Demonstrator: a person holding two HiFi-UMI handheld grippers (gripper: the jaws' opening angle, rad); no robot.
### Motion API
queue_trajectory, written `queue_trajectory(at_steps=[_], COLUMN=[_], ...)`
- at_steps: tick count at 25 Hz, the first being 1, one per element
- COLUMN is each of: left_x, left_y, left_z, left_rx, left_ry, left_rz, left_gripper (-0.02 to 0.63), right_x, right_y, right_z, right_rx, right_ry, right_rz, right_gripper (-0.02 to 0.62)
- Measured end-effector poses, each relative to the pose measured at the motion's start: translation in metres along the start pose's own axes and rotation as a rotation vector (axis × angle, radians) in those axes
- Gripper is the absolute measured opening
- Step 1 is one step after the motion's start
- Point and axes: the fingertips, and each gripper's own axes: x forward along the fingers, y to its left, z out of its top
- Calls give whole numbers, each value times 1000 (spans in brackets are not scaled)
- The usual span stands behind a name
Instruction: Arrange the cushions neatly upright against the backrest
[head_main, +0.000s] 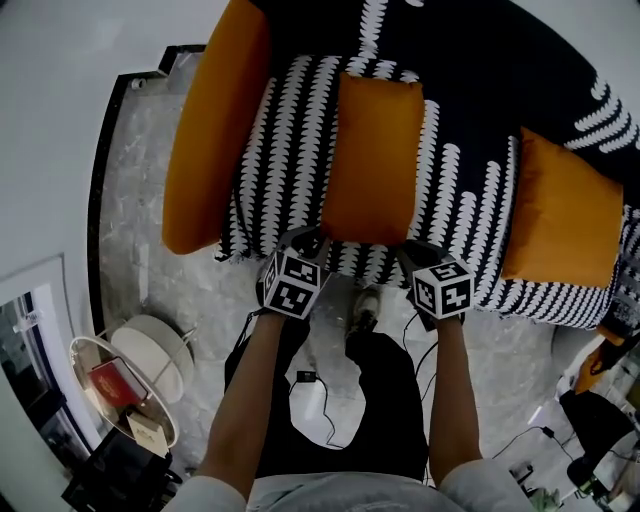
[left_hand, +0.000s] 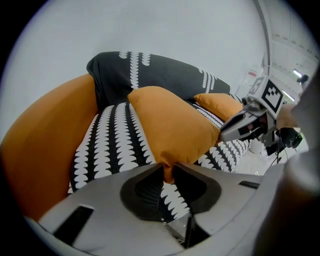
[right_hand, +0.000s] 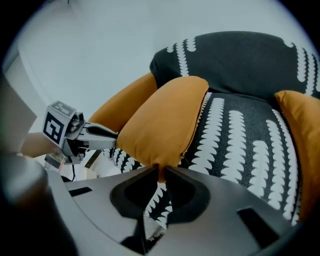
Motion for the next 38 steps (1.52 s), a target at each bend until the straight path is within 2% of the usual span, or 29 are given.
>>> queue_trajectory(at_steps=[5,8,10,13,16,18,22,25,31,35,38], left_x=[8,12,10,4,-12,-26,-42,-47,-71,-72,-69], left_y=[10,22,31,46,58,61,54,54,60,63,65], left_z=[-8,-14,-19,-36,-48,-45,-31,-20,-1,9,13], left_rx=[-59,-71,-108,-170,-204,-173,-15,73,72,160,141], left_ry=[-20,-11,-15,-12,-9,-37,-68,-101,-170,-161,-160], left_rz=[-18,-2,14,38,39,26,-20,-15,-74,-80,-72], left_gripper=[80,75,74,86,126,166,239,242,242,242,242], right_x=[-6,-7,-7,-4,8,15,26,33,35,34,32], right_y=[20,43,61,92,119,133,156,173,197,212,219], right_z=[24,46,57,66,69,75,93,102,116,141,160], right_rx=[-92,-164,-198,-230,-291,-310,-320,-325,-308,-265,-250], right_ry=[-81,-141,-161,-132,-63,-44,-35,-28,-25,-55,-86], right_rz=[110,186,253,360,421,452,499,517,537,551,541], right_gripper=[49,49,49,49,49,49,49,49,51,64,64])
